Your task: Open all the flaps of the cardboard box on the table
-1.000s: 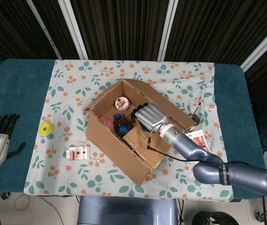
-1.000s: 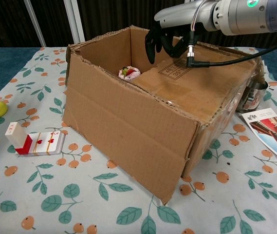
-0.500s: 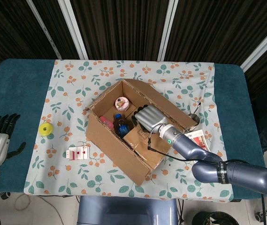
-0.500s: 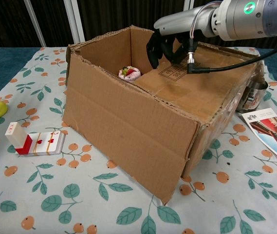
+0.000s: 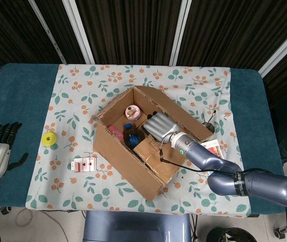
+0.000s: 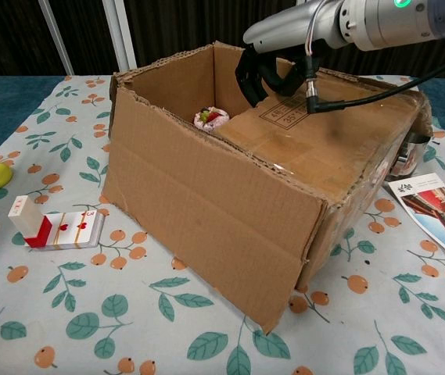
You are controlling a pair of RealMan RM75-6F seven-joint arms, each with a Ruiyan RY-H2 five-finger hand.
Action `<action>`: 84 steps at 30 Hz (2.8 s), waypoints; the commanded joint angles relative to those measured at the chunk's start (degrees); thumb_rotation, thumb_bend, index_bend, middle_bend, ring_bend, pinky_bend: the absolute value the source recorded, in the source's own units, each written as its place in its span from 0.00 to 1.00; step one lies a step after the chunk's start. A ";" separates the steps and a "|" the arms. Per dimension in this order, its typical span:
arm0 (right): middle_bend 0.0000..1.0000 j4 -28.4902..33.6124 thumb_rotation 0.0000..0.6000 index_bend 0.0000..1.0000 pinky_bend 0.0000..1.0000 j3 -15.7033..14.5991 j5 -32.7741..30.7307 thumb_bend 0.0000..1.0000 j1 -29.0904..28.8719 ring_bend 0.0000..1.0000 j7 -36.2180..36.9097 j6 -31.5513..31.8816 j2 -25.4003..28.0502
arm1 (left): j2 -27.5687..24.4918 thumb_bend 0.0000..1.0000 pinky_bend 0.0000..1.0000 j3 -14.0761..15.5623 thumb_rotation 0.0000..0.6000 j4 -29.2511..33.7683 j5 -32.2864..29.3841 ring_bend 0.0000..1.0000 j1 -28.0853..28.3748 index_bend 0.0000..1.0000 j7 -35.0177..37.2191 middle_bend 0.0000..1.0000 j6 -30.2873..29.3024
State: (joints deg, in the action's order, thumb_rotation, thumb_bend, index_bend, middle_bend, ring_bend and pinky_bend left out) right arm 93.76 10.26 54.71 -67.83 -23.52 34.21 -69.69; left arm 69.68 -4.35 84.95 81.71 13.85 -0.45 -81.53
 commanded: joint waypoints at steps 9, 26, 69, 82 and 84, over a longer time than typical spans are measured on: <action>0.51 6.22 1.00 0.60 0.29 -0.87 -3.24 1.00 -2.84 0.27 -3.62 1.39 7.00 | -0.08 0.26 0.05 -0.22 1.00 -0.07 0.57 0.03 -0.19 0.05 0.21 0.08 0.18; 0.51 15.16 1.00 0.60 0.29 -4.19 -6.30 1.00 -5.83 0.27 -9.69 2.87 16.44 | -0.24 0.26 0.05 -0.46 1.00 0.14 1.36 0.03 -0.47 0.05 0.59 0.08 0.06; 0.51 31.24 1.00 0.60 0.29 -6.41 -8.93 1.00 -4.22 0.28 -11.72 3.53 37.47 | -0.33 0.26 0.05 -0.53 1.00 0.14 2.10 0.03 -0.88 0.06 1.27 0.08 0.21; 0.51 34.97 1.00 0.60 0.29 -3.46 -7.77 1.00 -2.20 0.28 -8.25 2.46 42.30 | -0.26 0.26 0.04 -0.54 1.00 0.03 2.14 0.03 -0.96 0.06 1.45 0.09 0.29; 0.51 35.27 1.00 0.60 0.29 -3.21 -7.79 1.00 -1.84 0.28 -7.76 2.19 42.88 | -0.26 0.26 0.05 -0.55 1.00 0.03 2.17 0.03 -0.95 0.06 1.41 0.09 0.30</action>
State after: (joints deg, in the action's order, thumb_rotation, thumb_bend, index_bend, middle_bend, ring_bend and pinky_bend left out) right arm 128.86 6.90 46.89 -69.84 -31.46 36.56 -26.99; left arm 69.42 -4.89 84.98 83.89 12.91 0.96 -81.23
